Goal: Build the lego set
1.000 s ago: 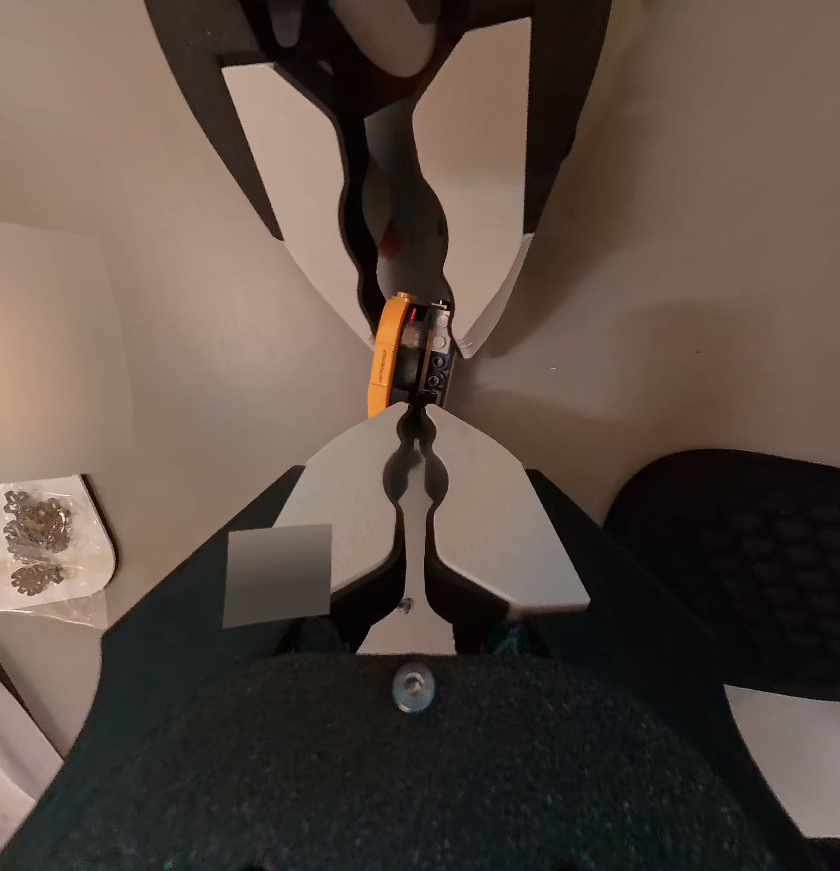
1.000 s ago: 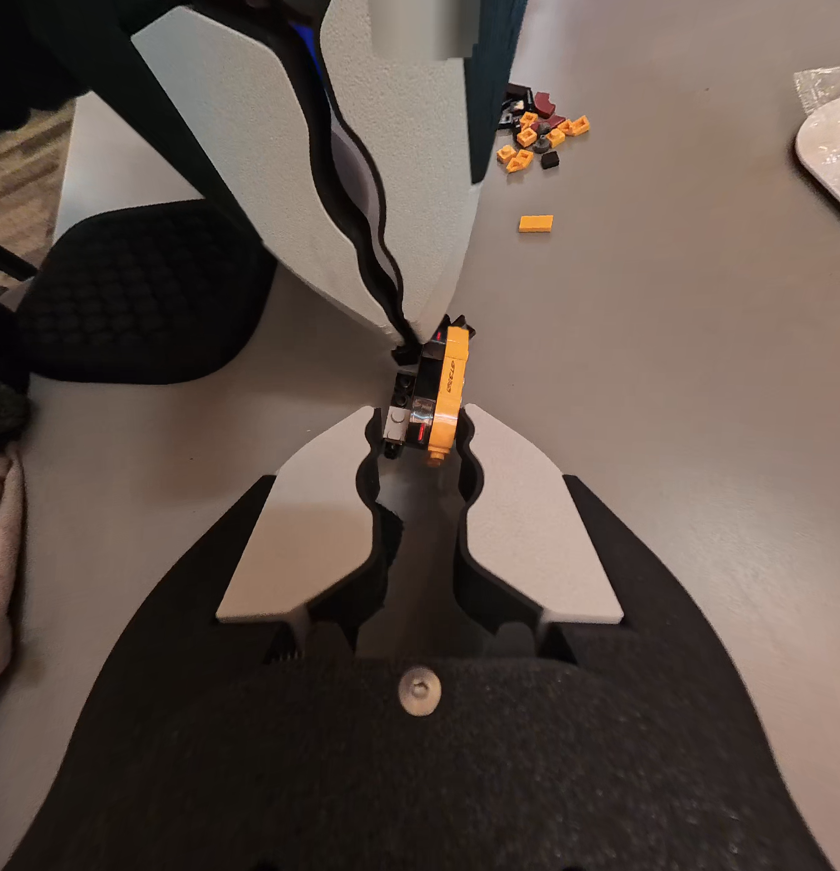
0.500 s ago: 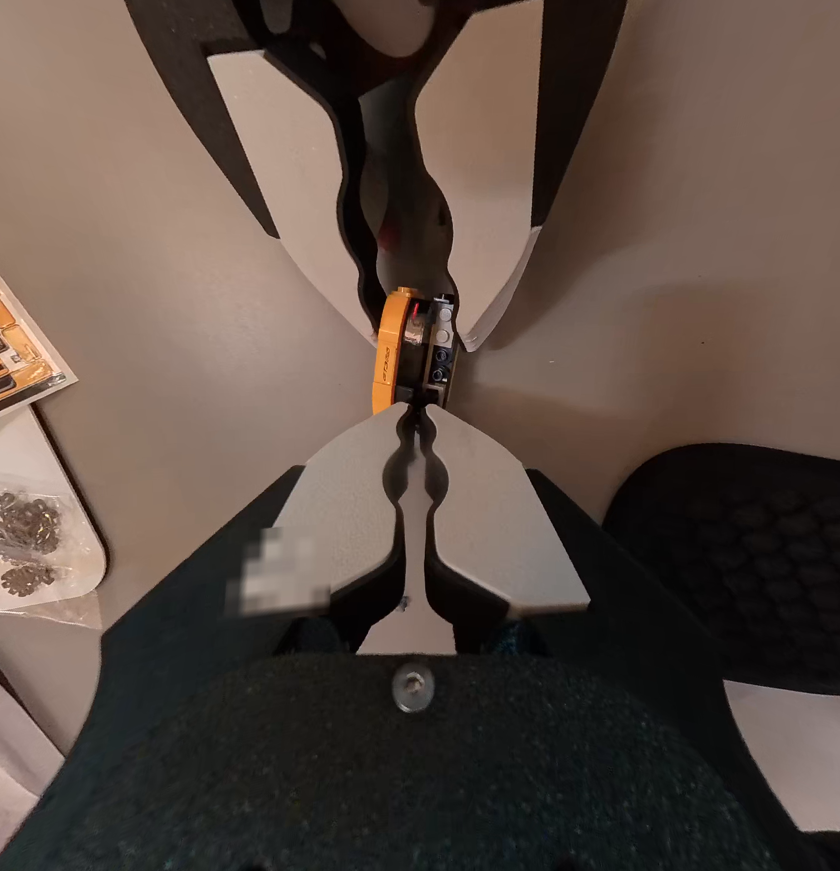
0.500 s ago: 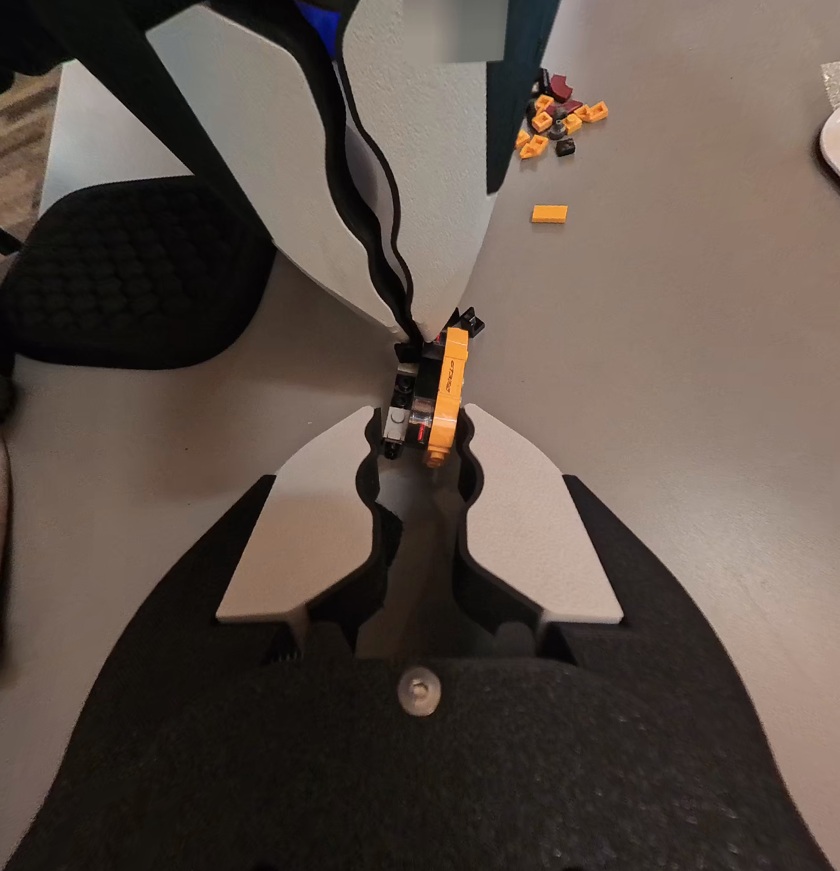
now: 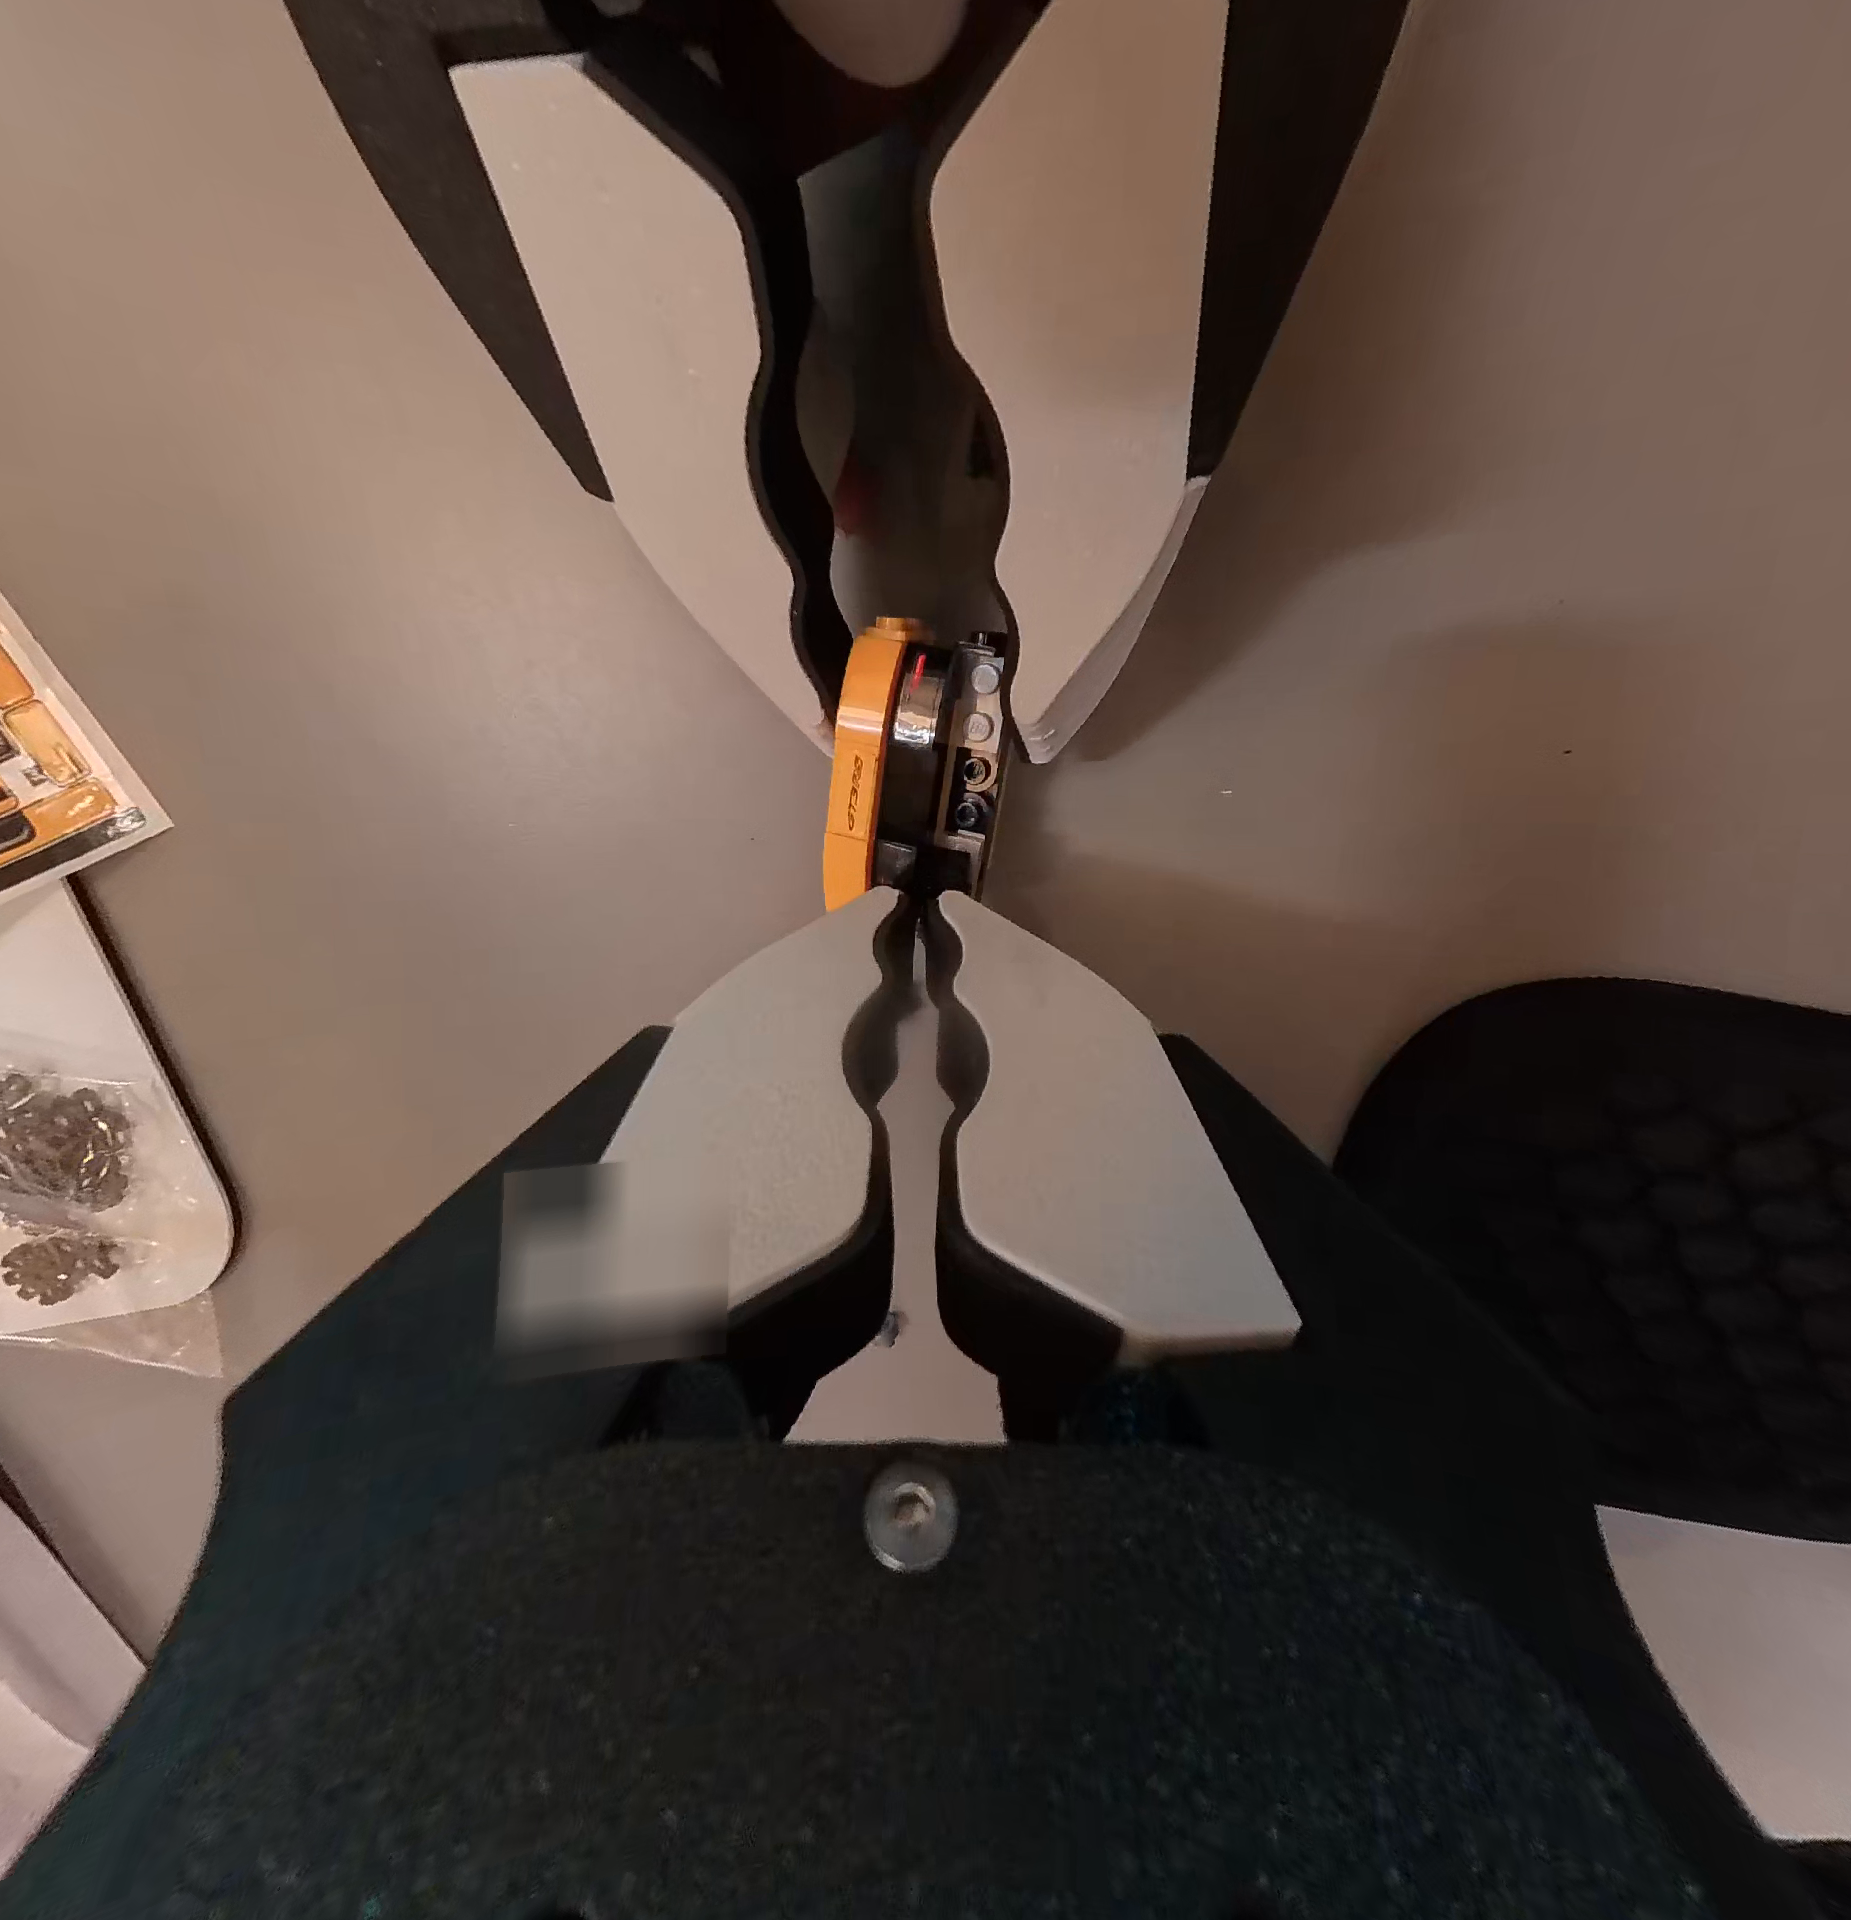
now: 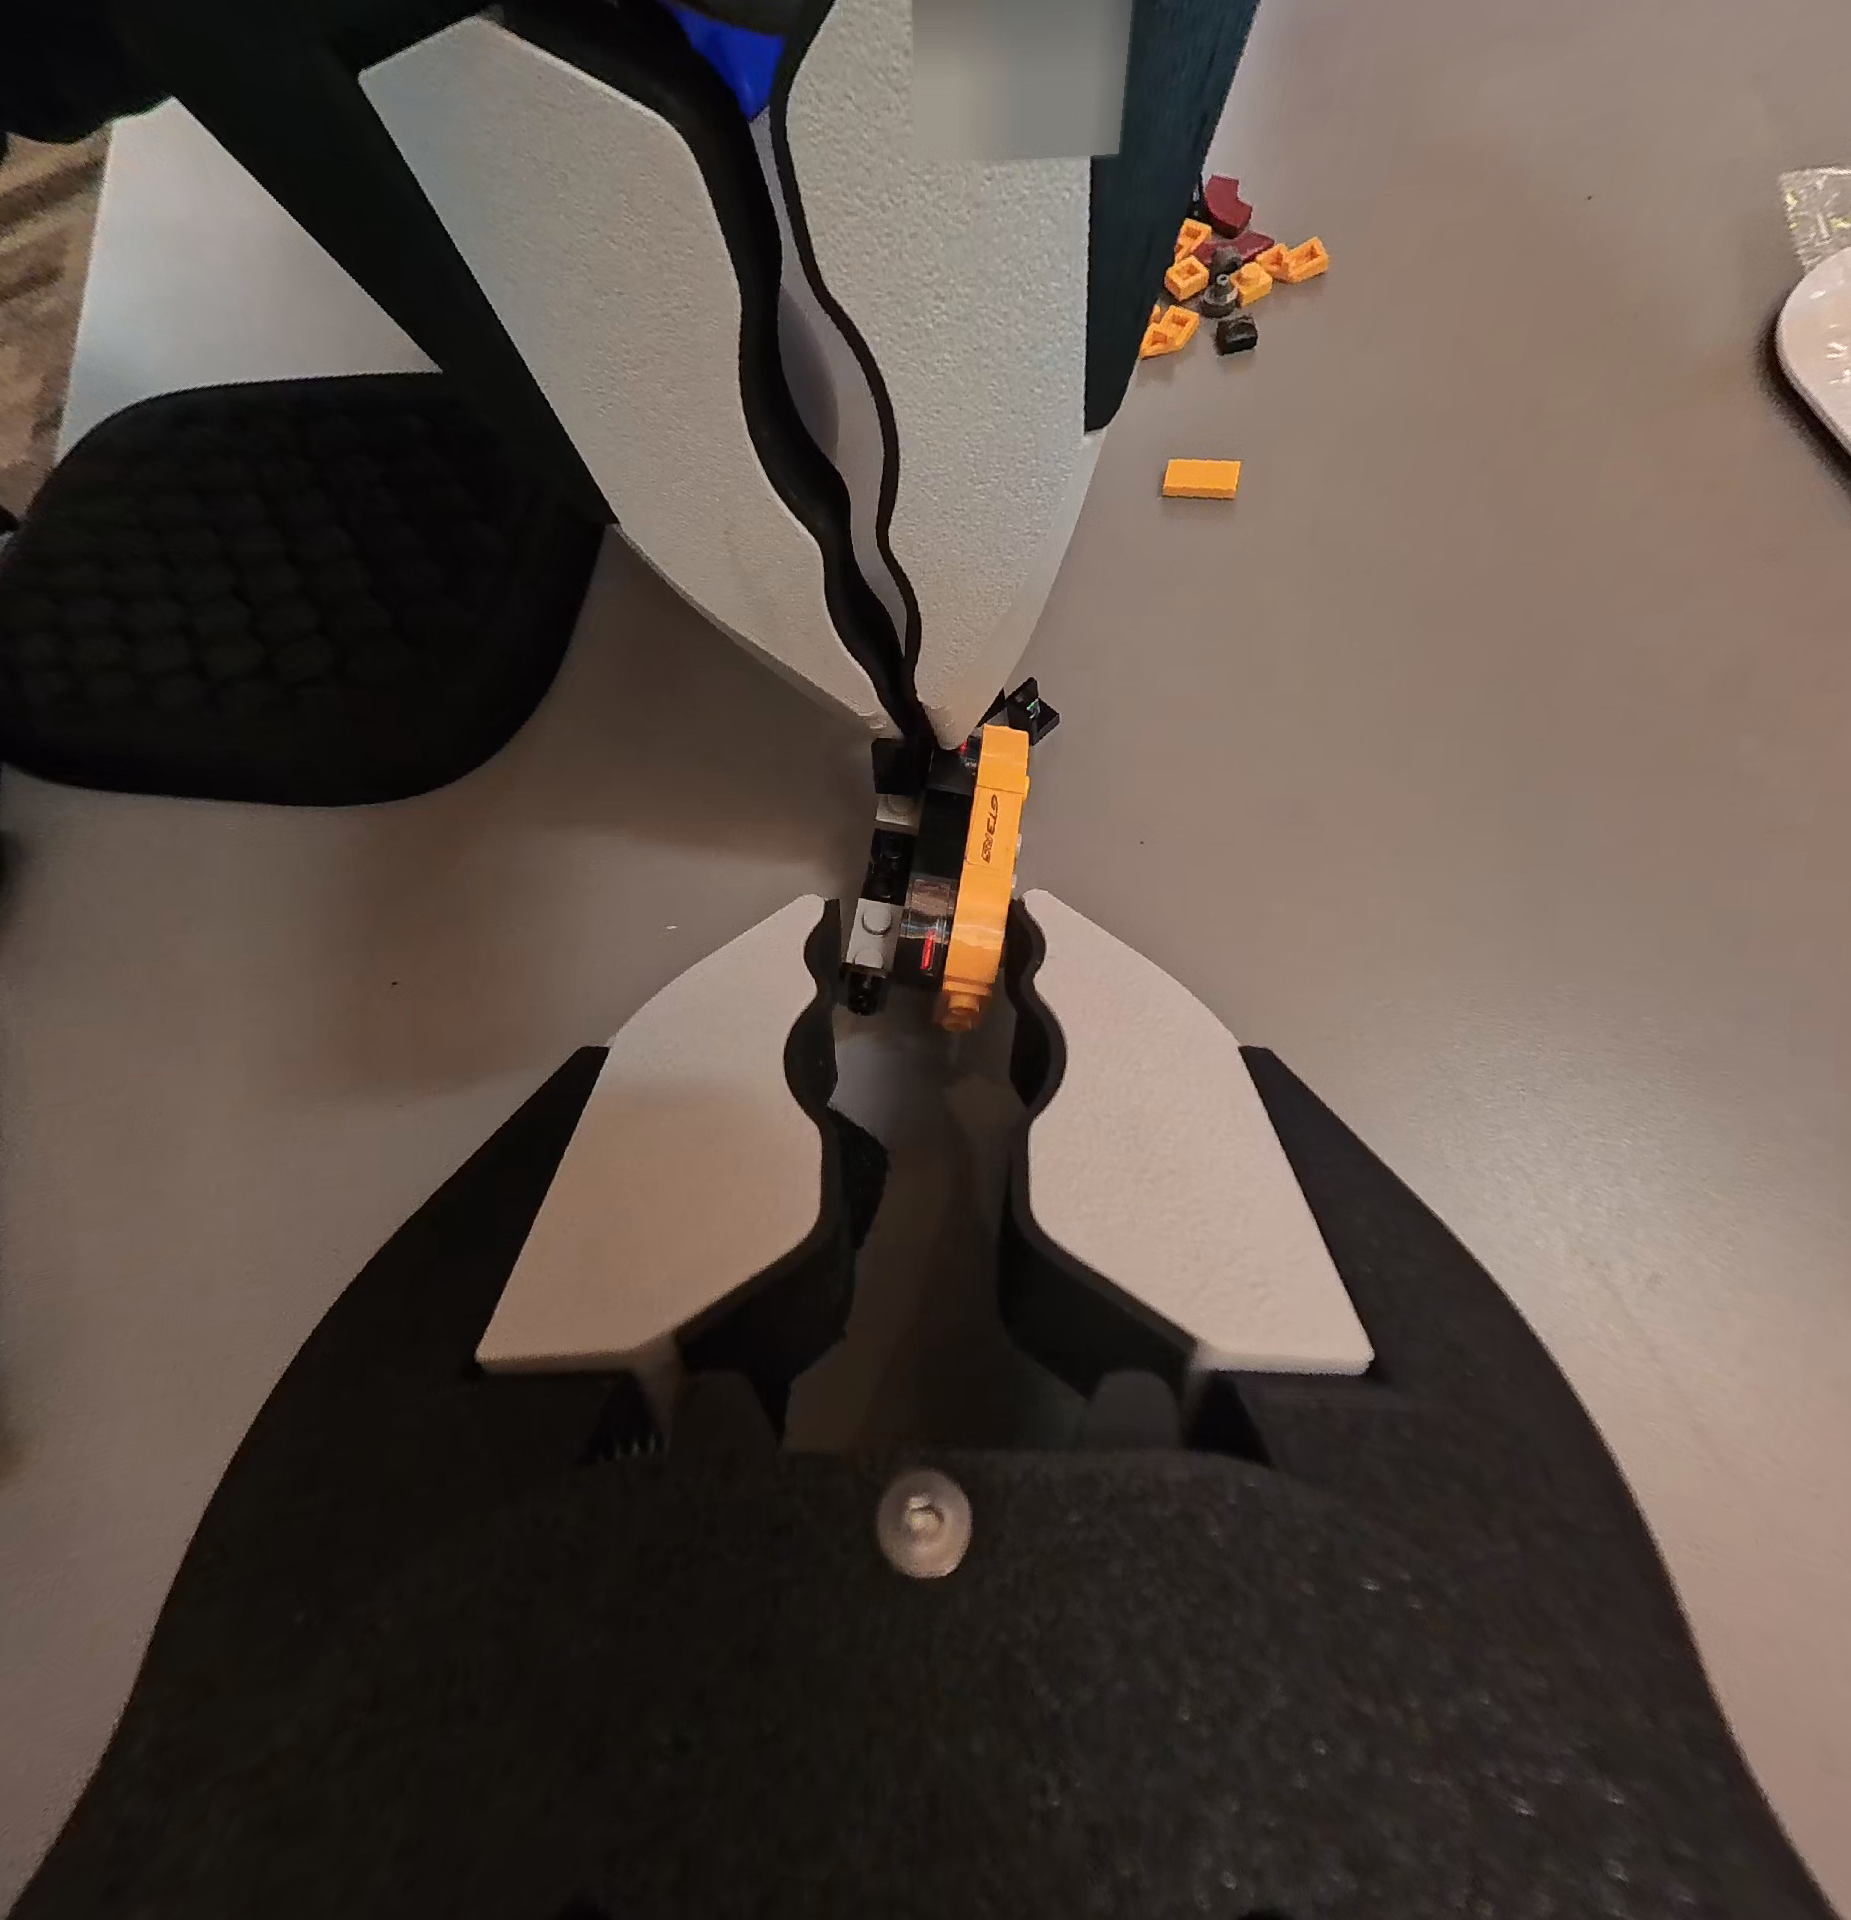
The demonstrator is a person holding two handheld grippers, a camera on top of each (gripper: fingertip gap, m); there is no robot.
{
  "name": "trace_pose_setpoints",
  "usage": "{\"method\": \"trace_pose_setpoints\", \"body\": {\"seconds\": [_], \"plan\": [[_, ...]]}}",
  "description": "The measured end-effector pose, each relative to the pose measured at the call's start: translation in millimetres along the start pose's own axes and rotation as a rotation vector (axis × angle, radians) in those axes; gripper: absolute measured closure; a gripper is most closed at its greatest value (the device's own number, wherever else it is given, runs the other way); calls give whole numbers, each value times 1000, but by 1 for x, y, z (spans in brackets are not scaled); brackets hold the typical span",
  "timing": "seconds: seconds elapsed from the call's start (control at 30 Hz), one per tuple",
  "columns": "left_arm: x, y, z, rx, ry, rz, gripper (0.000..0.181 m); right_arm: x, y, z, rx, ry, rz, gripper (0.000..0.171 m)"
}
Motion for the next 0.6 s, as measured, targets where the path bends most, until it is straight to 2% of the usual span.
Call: {"method": "trace_pose_setpoints", "body": {"seconds": [0.43,0.6], "plan": [[-2,1,1,7,-9,-10,179,1,1,1,-9,7,3,141],[-7,4,-10,54,-59,-46,178,4,2,0,-10,19,12,141]]}}
Point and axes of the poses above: each gripper's, where its closed fingertips meet, z out along the fingers, y out of its underside, x = y × z across the jaws, the point moved 5 cm from there along -z, back along the fingers, and after that the axes turned 1 degree about z, right-handed, at the moved point
